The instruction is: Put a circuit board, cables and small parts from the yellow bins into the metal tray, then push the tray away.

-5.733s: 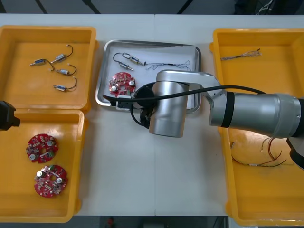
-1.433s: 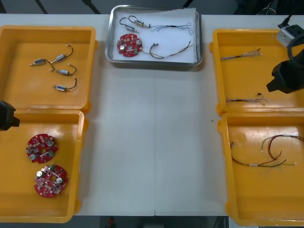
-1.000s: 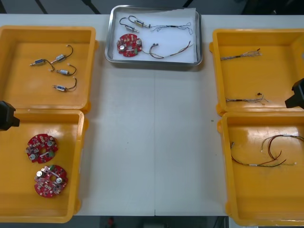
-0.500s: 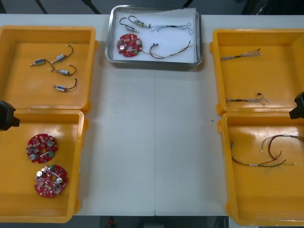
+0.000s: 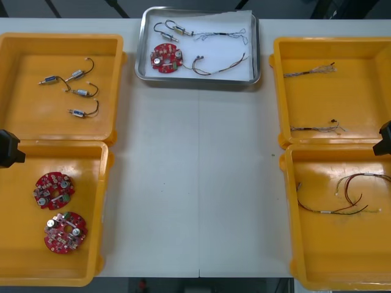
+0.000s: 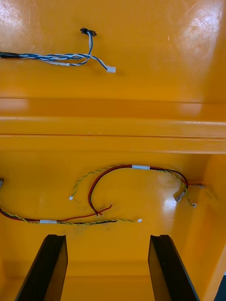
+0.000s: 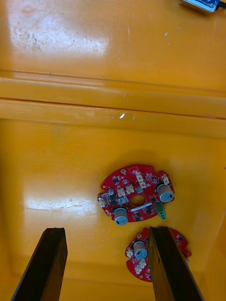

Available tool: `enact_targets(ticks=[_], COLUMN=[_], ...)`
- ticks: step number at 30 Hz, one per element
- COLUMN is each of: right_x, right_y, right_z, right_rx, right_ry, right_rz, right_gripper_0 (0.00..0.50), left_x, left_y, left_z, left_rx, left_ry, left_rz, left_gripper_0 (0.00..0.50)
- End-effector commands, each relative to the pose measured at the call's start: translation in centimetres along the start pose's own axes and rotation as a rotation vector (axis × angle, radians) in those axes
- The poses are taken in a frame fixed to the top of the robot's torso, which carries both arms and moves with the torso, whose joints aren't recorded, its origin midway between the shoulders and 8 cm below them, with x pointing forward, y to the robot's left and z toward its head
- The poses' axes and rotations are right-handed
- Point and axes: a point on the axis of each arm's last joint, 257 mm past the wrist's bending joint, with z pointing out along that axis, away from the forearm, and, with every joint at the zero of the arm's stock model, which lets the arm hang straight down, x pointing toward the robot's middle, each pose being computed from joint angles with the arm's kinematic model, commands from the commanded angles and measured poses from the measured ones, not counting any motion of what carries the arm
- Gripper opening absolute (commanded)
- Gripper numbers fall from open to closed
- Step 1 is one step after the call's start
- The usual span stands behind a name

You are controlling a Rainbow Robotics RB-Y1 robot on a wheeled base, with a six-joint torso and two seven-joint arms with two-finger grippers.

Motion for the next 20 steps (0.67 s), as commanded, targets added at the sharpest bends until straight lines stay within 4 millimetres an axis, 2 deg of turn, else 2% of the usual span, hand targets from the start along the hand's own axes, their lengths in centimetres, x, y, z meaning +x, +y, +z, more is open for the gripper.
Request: enact_targets(ticks=[1,20], right_x=[-0.24,-0.24], right_y=[-0.22,-0.22], right_z=[-0.52,-0.52], right_rx=[0.002,0.002], right_ry=[-0.021,-0.021], right_rz=[0.045,0.045], right_gripper_0=[0.500,0.500], left_x=[-0.26,-0.26], left_y=[0.65,0.65], left_z=[-0.38,-0.38], left_rx=[-0.016,-0.016], left_ry=[-0.009,-0.009], left_rz=[0.031,0.031], left_gripper_0=[0.500,0.500])
